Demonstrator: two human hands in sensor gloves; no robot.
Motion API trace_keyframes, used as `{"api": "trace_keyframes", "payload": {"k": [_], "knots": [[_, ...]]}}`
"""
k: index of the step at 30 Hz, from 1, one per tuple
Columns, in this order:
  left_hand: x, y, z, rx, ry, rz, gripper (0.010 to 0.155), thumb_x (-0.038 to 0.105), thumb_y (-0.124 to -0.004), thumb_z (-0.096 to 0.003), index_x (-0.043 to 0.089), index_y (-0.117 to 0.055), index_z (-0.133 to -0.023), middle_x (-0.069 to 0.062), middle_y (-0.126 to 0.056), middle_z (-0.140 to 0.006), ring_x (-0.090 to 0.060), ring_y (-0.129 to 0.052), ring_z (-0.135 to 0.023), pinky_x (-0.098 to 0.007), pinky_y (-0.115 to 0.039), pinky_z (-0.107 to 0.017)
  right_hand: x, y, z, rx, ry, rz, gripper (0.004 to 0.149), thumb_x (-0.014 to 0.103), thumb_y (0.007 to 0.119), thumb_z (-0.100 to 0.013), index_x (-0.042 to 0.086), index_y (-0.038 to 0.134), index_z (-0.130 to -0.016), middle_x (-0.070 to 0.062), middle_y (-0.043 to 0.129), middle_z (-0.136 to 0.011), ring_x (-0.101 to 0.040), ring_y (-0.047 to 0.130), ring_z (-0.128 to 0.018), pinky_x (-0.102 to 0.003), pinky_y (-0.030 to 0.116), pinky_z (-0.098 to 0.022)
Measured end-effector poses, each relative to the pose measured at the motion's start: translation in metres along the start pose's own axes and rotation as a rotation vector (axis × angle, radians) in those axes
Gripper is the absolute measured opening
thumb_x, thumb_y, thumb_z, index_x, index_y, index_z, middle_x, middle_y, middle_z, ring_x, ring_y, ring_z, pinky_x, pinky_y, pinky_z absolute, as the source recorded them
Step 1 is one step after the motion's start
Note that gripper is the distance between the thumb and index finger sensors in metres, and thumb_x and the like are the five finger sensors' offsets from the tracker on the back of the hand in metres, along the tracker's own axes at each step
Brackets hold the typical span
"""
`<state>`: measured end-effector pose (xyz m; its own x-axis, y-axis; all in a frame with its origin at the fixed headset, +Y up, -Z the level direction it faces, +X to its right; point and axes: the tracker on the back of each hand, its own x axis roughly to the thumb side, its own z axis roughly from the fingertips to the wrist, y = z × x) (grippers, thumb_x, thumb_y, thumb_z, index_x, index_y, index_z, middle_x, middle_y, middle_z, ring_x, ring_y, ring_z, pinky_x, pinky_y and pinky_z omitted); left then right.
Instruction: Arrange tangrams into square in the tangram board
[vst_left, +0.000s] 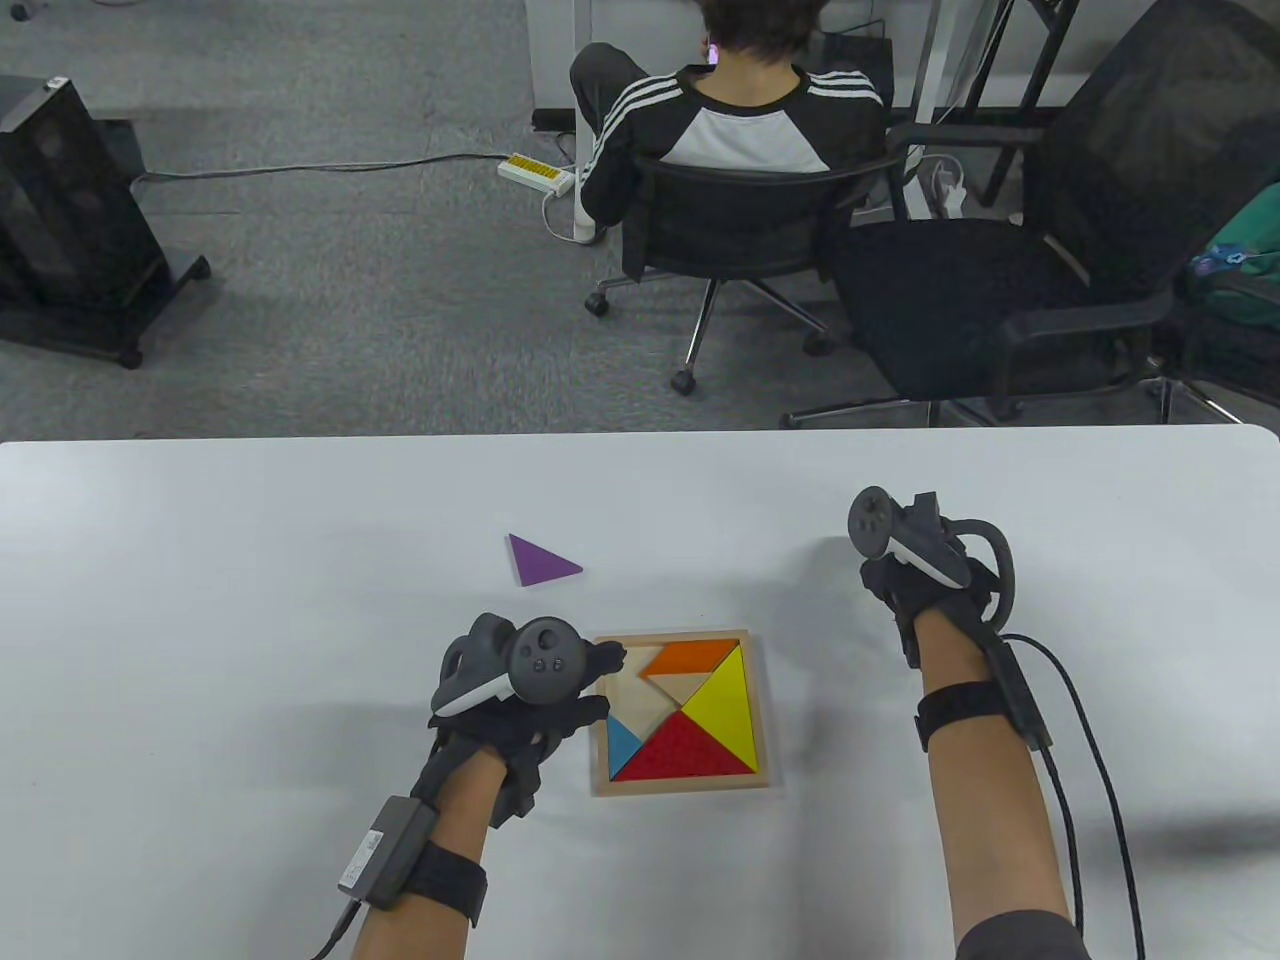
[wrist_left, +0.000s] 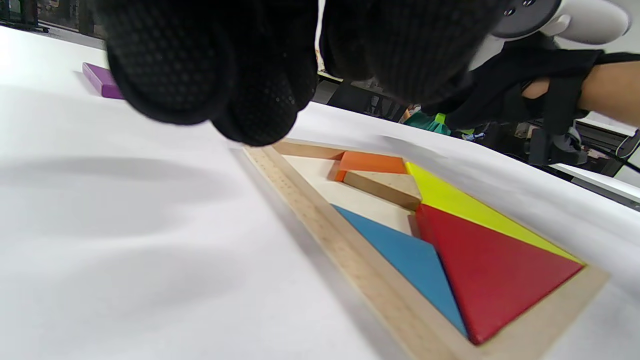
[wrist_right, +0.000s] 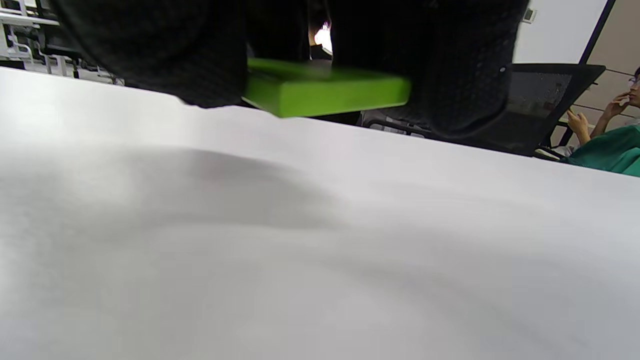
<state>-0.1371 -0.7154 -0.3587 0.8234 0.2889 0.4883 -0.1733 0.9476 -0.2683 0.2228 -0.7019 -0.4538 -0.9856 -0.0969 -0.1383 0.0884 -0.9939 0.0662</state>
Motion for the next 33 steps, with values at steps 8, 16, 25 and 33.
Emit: {"api": "trace_keyframes", "payload": {"k": [8,16,25,33], "knots": [[0.000,0.002,0.000,0.004,0.002,-0.027,0.063,0.037,-0.084,-0.0492,0.018,-0.070,-0.108,-0.023,-0.082,-0.103,-0.038,-0.102,-0.070,-0.042,-0.093,-0.041,0.013,-0.020,0.026,-0.101,-0.066,-0.041,0.065,0.039,0.087,-0.043,0.016,0.070,-0.101,-0.023,0.070,-0.104,-0.052,0.083,-0.083,-0.059,0.082,-0.062],[-0.007,0.011,0.004,0.038,0.010,-0.024,0.064,0.037,-0.084,-0.0489,0.018,-0.070,-0.108,-0.023,-0.082,-0.103,-0.038,-0.102,-0.070,-0.042,-0.093,-0.041,0.025,-0.039,0.049,-0.167,-0.103,-0.105,0.065,0.039,0.088,-0.042,0.016,0.070,-0.101,-0.023,0.072,-0.103,-0.051,0.085,-0.083,-0.059,0.083,-0.061],[-0.017,0.013,0.005,0.068,0.027,-0.027,0.063,0.037,-0.084,-0.0488,0.018,-0.071,-0.108,-0.022,-0.082,-0.103,-0.038,-0.102,-0.070,-0.043,-0.093,-0.042,0.046,-0.048,0.074,-0.199,-0.166,-0.190,0.066,0.039,0.089,-0.042,0.015,0.070,-0.101,-0.023,0.072,-0.103,-0.051,0.085,-0.083,-0.059,0.083,-0.062],[-0.019,0.010,0.003,0.060,0.033,-0.036,0.063,0.038,-0.084,-0.0487,0.018,-0.071,-0.108,-0.023,-0.082,-0.103,-0.038,-0.102,-0.070,-0.043,-0.093,-0.042,0.074,-0.050,0.097,-0.220,-0.233,-0.213,0.069,0.040,0.089,-0.042,0.014,0.068,-0.103,-0.022,0.073,-0.102,-0.050,0.086,-0.082,-0.058,0.084,-0.061]]}}
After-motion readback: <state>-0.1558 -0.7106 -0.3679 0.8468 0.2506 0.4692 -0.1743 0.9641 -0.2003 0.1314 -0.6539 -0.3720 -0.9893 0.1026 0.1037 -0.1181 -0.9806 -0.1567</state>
